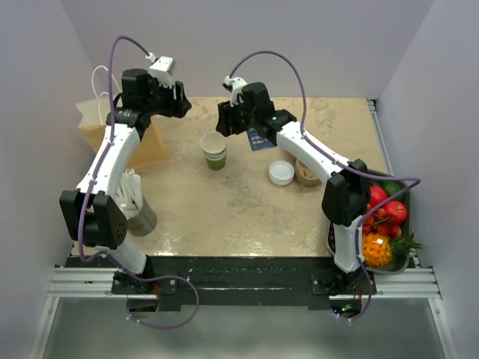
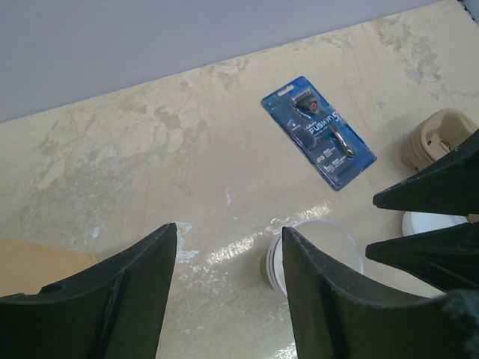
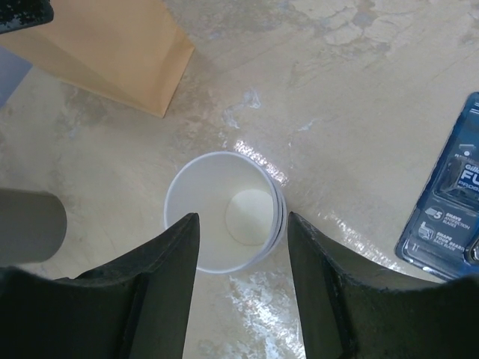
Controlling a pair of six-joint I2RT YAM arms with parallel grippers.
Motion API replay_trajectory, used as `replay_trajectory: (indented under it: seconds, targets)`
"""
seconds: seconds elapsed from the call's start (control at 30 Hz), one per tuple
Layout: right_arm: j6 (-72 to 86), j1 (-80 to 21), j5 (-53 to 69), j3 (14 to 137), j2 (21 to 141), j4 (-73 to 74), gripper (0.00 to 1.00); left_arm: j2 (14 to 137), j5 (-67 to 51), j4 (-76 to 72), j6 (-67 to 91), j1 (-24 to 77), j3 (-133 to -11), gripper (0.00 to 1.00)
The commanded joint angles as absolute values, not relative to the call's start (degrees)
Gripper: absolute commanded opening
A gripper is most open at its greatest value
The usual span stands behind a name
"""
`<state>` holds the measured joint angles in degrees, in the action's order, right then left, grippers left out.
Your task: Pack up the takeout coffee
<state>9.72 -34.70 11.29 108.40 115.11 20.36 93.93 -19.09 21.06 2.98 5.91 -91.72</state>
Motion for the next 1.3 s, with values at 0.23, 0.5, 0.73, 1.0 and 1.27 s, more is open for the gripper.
replay_trajectory:
  seconds: [0.23,0.5,0.73,1.0,1.27]
  targets:
    - [9.1,-36.0,6.8,111.6,118.9,19.8,0.48,90.1,-20.8,20.6,4.0,6.2,-88.5,0.65]
    - [9.2,-36.4,7.5,111.6,120.1,20.0,0.45,89.1,-20.0,20.5,3.3,6.1,-87.0,0.67]
    - [8.8,-36.6,7.2,112.0,120.9,20.0,0.41,88.9,-19.4,20.3,2.8,6.2,-86.9,0.68]
    - [8.8,-36.9,6.5,112.2,121.6,20.0,0.36,88.5,-19.4,20.0,3.0,6.2,-86.1,0.68]
    - [8.2,-37.1,6.1,112.3,122.0,20.4,0.34,88.2,-19.4,19.8,3.0,6.2,-85.6,0.69]
